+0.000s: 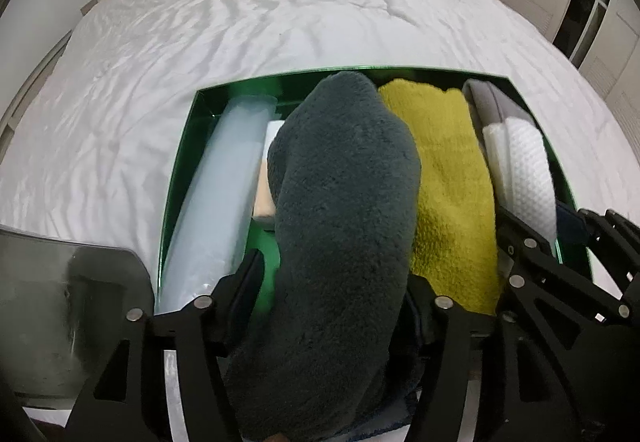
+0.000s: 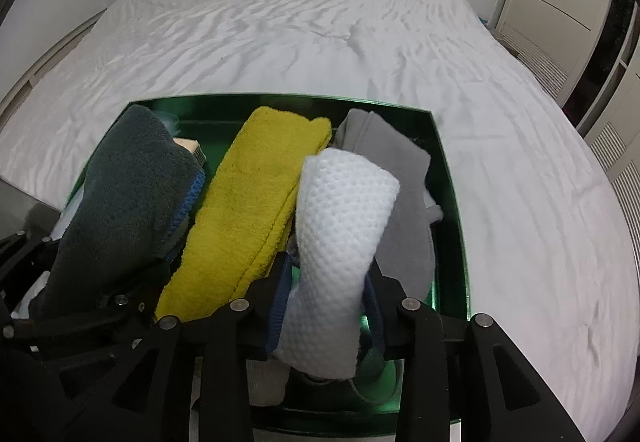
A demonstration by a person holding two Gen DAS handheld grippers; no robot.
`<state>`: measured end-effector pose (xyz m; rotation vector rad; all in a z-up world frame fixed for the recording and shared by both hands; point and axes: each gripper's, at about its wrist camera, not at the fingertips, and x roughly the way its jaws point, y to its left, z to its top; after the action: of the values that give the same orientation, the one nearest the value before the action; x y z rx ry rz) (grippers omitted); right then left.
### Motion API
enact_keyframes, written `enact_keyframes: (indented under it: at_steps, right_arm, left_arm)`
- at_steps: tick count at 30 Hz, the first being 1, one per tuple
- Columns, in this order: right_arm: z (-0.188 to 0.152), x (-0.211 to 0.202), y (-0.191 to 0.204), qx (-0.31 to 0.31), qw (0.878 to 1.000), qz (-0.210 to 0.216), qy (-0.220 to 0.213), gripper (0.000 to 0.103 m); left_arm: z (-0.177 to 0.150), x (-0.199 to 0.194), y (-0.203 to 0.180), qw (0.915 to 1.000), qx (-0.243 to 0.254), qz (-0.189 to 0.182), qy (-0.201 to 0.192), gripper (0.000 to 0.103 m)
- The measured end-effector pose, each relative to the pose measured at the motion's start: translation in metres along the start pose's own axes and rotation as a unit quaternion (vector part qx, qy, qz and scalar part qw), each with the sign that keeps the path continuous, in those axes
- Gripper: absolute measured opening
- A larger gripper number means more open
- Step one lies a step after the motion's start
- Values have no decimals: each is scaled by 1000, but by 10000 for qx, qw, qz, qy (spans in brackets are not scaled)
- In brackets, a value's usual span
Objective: Organize soft objects
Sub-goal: 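Lower the dark green towel with the left tool while the right tool lowers the mesh cloth into the tray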
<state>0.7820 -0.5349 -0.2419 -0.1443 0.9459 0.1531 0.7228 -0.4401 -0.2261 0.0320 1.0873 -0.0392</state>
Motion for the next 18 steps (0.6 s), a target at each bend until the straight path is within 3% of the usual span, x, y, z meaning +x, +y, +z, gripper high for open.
enact_keyframes:
  at_steps: [6, 18]
  right_arm:
    - [0, -9, -4, 69, 10000, 6, -57, 41]
    - [-3, -11, -3, 96, 9999, 2, -48, 41]
  left_arm:
    - [3, -6, 3, 10000, -58, 14, -65, 65]
    - [-1, -6, 2, 9998, -77, 142, -111, 66]
